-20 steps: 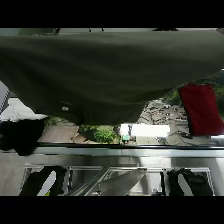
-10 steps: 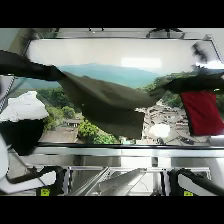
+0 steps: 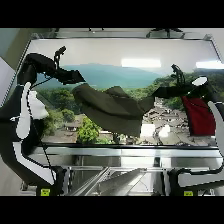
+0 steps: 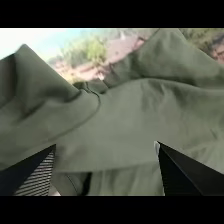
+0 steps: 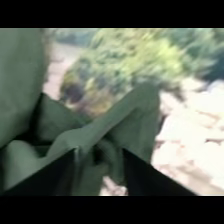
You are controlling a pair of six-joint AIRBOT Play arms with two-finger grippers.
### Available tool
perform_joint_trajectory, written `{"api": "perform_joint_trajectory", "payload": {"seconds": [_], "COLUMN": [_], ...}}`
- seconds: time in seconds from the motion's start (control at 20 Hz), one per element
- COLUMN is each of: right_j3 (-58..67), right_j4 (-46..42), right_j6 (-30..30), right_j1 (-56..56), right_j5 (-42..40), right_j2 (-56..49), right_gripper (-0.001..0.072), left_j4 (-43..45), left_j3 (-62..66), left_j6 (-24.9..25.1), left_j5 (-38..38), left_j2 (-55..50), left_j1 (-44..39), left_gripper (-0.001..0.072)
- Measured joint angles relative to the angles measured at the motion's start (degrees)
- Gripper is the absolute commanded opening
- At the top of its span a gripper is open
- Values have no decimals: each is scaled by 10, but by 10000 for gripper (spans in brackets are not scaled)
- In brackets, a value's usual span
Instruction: Fold the shirts.
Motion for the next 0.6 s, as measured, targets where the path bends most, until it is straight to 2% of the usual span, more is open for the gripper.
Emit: {"api": "perform_joint_trajectory", "payload": {"seconds": [0.15, 0.3, 0.35, 0.4, 0.6], "right_j3": [39, 54, 57, 58, 62], "right_j4": [-53, -86, -92, -99, -112], "right_j6": [-2, -1, 0, 1, 3], "right_j1": [-15, -25, -28, -31, -37], "right_j5": [23, 53, 60, 65, 83], "right_j2": [-2, -4, -4, -5, -13], "right_gripper": [636, 632, 521, 313, 306], "left_j4": [0, 0, 0, -1, -27], "left_j3": [-6, -106, -159, -214, -435], "left_j6": [-32, -48, -55, -61, -76], "left_j5": [55, 80, 77, 67, -40], "left_j2": [19, 81, 110, 138, 228], "left_j1": [-5, -31, -46, -64, -160], "left_gripper": [688, 688, 688, 688, 687]}}
